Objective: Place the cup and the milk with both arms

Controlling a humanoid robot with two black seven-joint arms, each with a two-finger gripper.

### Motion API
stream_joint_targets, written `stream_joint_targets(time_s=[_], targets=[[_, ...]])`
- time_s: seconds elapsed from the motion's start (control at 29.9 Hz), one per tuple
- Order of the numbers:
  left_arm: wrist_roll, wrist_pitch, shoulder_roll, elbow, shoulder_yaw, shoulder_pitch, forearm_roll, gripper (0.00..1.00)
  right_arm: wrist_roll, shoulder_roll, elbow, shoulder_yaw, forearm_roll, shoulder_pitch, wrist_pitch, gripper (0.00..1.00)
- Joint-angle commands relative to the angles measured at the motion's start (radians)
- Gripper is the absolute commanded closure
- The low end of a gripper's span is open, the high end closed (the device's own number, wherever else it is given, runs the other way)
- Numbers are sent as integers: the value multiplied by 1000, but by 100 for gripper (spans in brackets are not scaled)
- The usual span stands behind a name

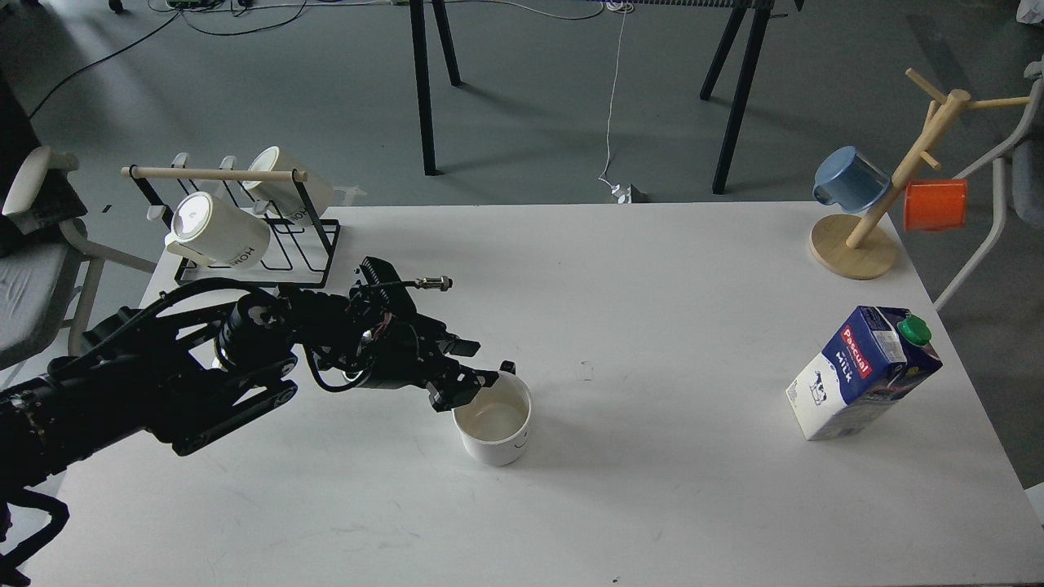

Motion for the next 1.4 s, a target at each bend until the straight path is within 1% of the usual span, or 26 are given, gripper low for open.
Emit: stream_joint_targets(time_s=[0.0, 0.07, 0.13, 0.23, 0.27, 0.33, 0.4, 0.47, 0.53, 0.63, 0.77, 0.94, 1.04, 1.1, 1.24, 1.37], targets=[[0, -16, 11, -5, -13, -9, -122, 27, -6, 1, 3, -4, -2, 1, 0, 0], [0, -66, 31, -4, -28, -13, -250, 23, -8, 1, 8, -5, -2, 9, 0, 0], [0, -150, 65, -4, -52, -16, -390, 19, -11, -3, 17, -7, -2, 11, 0, 0], [0, -259, 108, -1, -120, -18, -559, 16, -12, -32, 40, -7, -5, 4, 0, 0], [0, -282, 125, -1, -147, -18, -599, 15, -11, -52, 50, -7, -5, 1, 0, 0], [0, -282, 158, 2, -213, -13, -695, 13, -11, -107, 89, -8, -5, -5, 0, 0], [0, -282, 194, 7, -267, -6, -809, 13, -11, -167, 161, -19, 6, -19, 0, 0], [0, -282, 232, 31, -295, -4, -942, 12, -11, -241, 253, -17, 14, -51, 0, 0], [0, -282, 257, 65, -300, -4, -1060, 11, -9, -284, 334, -13, 38, -106, 0, 0], [0, -282, 275, 120, -300, -4, -1182, 9, -12, -327, 414, -16, 197, -205, 0, 0], [0, -282, 298, 131, -298, -1, -1205, 8, -12, -361, 483, -14, 383, -334, 0, 0], [0, -282, 295, 131, -298, 30, -1205, 8, -11, -367, 506, -14, 567, -503, 0, 0], [0, -282, 291, 131, -300, 36, -1207, 8, -12, -376, 590, -14, 665, -616, 0, 0], [0, -282, 287, 131, -301, 36, -1213, 8, -12, -376, 673, -14, 713, -704, 0, 0], [0, -282, 294, 133, -312, 36, -1329, 8, -9, -352, 799, -17, 733, -833, 0, 0], [0, -282, 300, 137, -312, 36, -1418, 7, -6, -287, 856, -19, 703, -893, 0, 0]])
